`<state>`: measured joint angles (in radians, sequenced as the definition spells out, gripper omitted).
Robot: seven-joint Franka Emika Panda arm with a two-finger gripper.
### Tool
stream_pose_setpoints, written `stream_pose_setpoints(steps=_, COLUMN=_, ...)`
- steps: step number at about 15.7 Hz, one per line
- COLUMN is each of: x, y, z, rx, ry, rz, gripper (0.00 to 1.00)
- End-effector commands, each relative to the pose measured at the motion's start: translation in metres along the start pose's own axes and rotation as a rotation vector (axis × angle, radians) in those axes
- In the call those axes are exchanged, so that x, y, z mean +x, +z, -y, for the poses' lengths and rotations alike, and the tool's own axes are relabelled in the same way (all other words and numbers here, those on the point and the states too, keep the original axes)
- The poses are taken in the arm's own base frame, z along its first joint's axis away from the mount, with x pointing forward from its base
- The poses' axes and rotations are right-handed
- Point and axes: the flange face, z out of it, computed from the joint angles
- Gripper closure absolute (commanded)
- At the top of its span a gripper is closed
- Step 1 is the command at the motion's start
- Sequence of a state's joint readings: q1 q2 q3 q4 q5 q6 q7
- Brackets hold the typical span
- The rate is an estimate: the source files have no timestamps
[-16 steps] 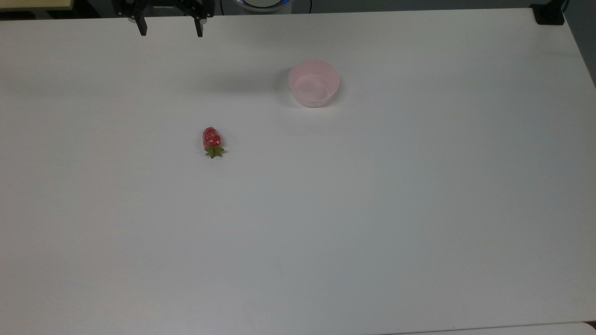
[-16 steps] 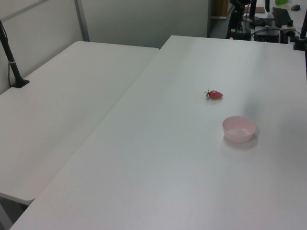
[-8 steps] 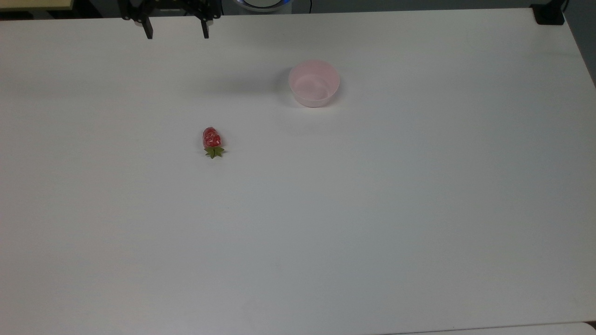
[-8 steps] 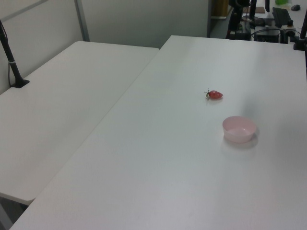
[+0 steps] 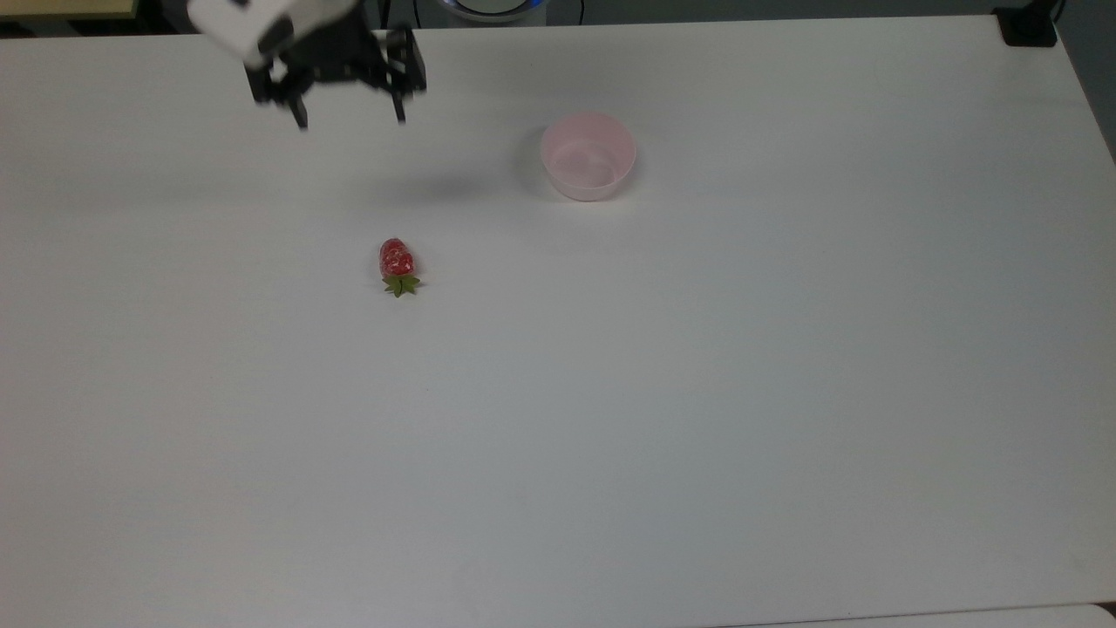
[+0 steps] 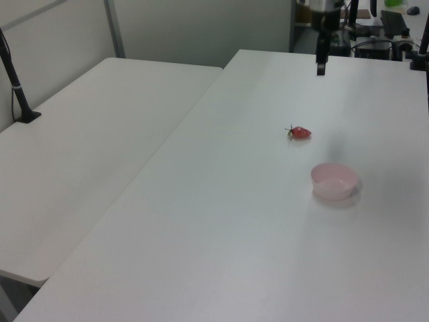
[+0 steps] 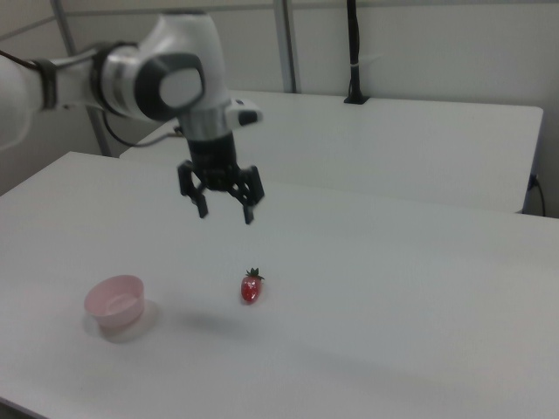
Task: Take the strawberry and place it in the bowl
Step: 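Move the open gripper down over the red strawberry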
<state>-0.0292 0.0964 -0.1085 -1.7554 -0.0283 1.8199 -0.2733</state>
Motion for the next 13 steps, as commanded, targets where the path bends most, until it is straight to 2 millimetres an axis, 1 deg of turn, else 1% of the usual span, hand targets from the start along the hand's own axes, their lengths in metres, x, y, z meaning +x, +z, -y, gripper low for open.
stream_pose_setpoints(steps=1, x=0.042, y=0.071, z=-0.008, rx=-0.022, ry=-0.011, rz=-0.023, gripper=0.00)
stream_pose_setpoints(steps=3, x=0.048, y=0.097, z=-0.009, rx=-0.024, ry=-0.006, rz=-0.004, gripper=0.00)
stream_pose_setpoints(steps=6, x=0.042, y=0.119, z=-0.005, rx=-0.015, ry=-0.022, rz=0.040, gripper=0.02)
stream_pose_setpoints(steps=9, x=0.045, y=0.144, z=-0.001, rx=-0.016, ry=-0.038, rz=0.081, gripper=0.02)
stream_pose_setpoints(steps=11, x=0.046, y=0.158, z=0.000, rx=-0.015, ry=-0.042, rz=0.101, gripper=0.02)
stream_pose_setpoints(steps=13, x=0.048, y=0.161, z=-0.001, rx=-0.019, ry=-0.043, rz=0.095, gripper=0.02)
